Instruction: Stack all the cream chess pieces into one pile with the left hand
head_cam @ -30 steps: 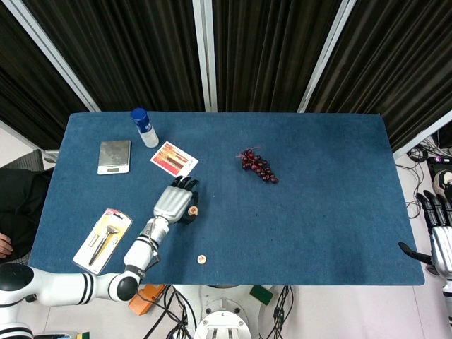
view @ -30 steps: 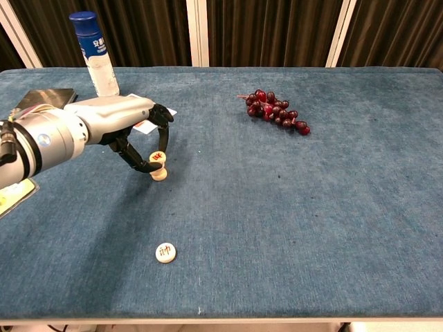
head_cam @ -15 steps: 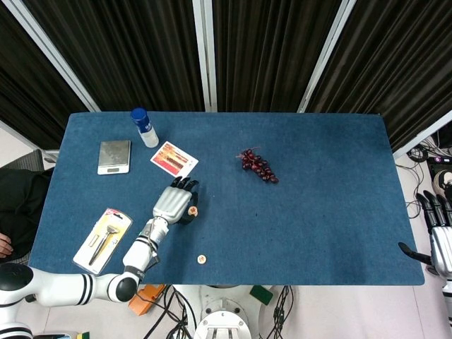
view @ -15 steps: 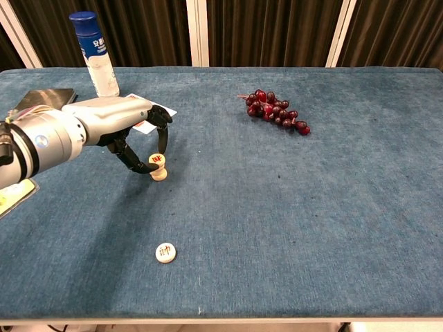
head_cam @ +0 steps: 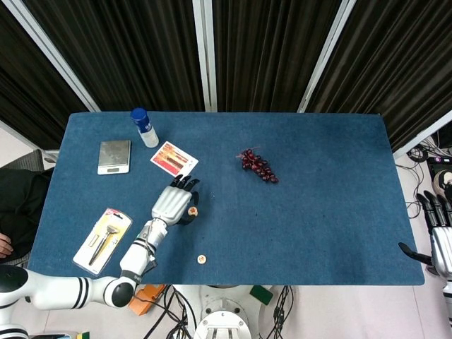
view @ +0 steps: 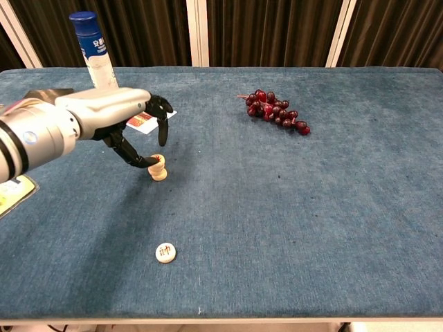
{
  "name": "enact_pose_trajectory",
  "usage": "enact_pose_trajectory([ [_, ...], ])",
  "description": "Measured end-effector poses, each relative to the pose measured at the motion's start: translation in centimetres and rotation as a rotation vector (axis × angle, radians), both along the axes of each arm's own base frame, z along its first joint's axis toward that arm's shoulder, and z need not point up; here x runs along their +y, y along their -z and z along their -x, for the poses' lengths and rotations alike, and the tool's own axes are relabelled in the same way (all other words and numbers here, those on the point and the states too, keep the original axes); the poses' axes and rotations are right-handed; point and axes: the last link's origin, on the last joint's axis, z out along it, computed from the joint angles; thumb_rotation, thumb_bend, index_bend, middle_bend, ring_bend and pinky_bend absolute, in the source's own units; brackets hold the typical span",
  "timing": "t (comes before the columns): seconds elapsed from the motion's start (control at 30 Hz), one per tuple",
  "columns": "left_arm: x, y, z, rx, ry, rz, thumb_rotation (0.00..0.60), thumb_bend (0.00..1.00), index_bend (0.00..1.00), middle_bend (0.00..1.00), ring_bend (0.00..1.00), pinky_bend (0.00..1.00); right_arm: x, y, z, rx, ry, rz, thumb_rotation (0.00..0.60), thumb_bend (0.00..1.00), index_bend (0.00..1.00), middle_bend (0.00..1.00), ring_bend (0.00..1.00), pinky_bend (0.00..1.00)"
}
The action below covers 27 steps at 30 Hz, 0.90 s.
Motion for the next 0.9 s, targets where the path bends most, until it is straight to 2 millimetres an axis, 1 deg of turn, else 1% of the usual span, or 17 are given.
enact_pose_trajectory([
  [0.17, -1.4, -0.6, -0.2, -0.012, 0.064, -0.003, 0.6, 0.29, 0.45, 0.09, 0.0, 0.0, 0.0, 0.0, 0.1, 0.0, 0.001, 0.002, 0.6, 0.17, 0.0, 0.1, 0.0, 0.04],
  [0.27, -2.8, -0.6, -0.2, -0.013, 0.112, 0.014, 0.6, 0.28, 0.45, 0.09, 0.0, 0.0, 0.0, 0.0, 0.0, -0.001, -0.003, -0.001, 0.6, 0.17, 0.0, 0.1, 0.0, 0.05],
  [0.47, -5.7, 0.1, 0.0, 0.0, 0.219, 0.068, 0.6, 0.28, 0.44, 0.09, 0.0, 0.0, 0.2, 0.0, 0.0, -0.003, -0.009, 0.004, 0.6, 0.17, 0.0, 0.1, 0.0, 0.04],
  [0.6, -7.8, 0.8, 0.6, 0.027, 0.275, 0.109, 0.6, 0.26, 0.42, 0.09, 0.0, 0.0, 0.5, -0.1, 0.1, -0.004, -0.007, 0.006, 0.6, 0.17, 0.0, 0.1, 0.0, 0.04],
  [0.7, -8.8, 1.3, 1.2, 0.034, 0.274, 0.124, 0.6, 0.26, 0.42, 0.09, 0.0, 0.0, 0.7, -0.1, 0.1, -0.005, -0.006, 0.008, 0.6, 0.17, 0.0, 0.1, 0.0, 0.04],
  [0.9, -9.8, 2.1, 1.6, 0.051, 0.276, 0.153, 0.6, 0.26, 0.42, 0.09, 0.0, 0.0, 0.8, 0.0, 0.0, -0.002, -0.014, 0.007, 0.6, 0.17, 0.0, 0.1, 0.0, 0.04],
])
